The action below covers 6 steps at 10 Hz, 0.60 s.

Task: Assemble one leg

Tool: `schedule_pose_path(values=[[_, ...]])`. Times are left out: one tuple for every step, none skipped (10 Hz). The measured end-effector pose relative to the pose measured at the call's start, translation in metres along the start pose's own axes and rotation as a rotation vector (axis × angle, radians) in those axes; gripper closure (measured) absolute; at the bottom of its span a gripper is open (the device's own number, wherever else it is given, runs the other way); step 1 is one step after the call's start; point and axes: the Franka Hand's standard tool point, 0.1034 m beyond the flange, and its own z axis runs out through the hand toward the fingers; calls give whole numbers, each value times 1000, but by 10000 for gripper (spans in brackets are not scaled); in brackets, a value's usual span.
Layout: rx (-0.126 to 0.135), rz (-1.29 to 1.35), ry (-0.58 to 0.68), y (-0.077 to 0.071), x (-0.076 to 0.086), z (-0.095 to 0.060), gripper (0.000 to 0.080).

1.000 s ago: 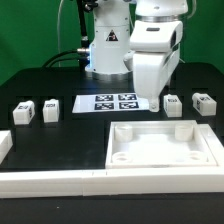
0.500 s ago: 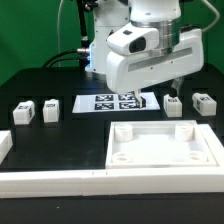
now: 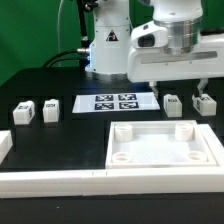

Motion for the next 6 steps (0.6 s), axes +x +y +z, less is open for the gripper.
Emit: schedule_pose_path(values=[[1, -1, -1, -14, -6, 1, 151], [3, -36, -1, -29, -13, 2, 151], [5, -67, 4, -37, -16, 3, 151], [5, -93, 3, -48, -22, 3, 151], [8, -106, 5, -54, -22, 2, 151], [5, -105, -2, -52, -22, 3, 151]])
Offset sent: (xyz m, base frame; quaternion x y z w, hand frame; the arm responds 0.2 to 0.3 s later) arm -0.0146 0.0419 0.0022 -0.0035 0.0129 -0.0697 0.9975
